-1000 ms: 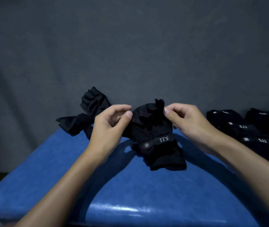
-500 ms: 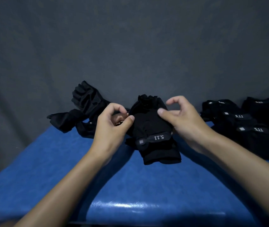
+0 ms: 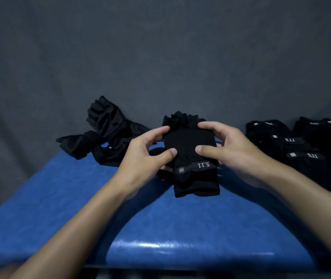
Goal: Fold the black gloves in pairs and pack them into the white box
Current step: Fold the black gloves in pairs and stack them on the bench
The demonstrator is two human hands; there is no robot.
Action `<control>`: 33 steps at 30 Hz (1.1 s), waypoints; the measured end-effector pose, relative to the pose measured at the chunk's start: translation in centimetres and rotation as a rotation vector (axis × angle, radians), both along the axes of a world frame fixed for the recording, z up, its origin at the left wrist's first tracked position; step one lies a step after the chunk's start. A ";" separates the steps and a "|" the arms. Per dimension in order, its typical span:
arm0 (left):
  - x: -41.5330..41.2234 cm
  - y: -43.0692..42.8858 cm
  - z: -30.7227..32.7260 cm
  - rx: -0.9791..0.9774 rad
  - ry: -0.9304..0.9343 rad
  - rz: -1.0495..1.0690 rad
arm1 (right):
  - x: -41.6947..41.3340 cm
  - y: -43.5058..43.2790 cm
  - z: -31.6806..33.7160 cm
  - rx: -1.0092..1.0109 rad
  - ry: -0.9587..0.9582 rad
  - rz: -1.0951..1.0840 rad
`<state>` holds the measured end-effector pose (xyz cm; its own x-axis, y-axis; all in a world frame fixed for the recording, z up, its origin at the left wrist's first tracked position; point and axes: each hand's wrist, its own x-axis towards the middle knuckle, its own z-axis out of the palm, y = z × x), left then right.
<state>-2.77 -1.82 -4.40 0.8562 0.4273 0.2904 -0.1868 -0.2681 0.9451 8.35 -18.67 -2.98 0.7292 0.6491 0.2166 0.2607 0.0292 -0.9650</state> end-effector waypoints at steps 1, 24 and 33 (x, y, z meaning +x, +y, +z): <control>0.0 0.0 0.0 0.004 0.013 0.002 | 0.0 -0.1 0.0 -0.021 -0.005 -0.016; 0.6 0.4 -1.2 0.363 0.139 0.078 | -0.2 -0.7 -0.5 -0.284 0.026 0.037; 0.6 0.7 -2.3 0.367 0.261 0.034 | -0.2 -1.0 -0.9 -0.463 -0.014 -0.017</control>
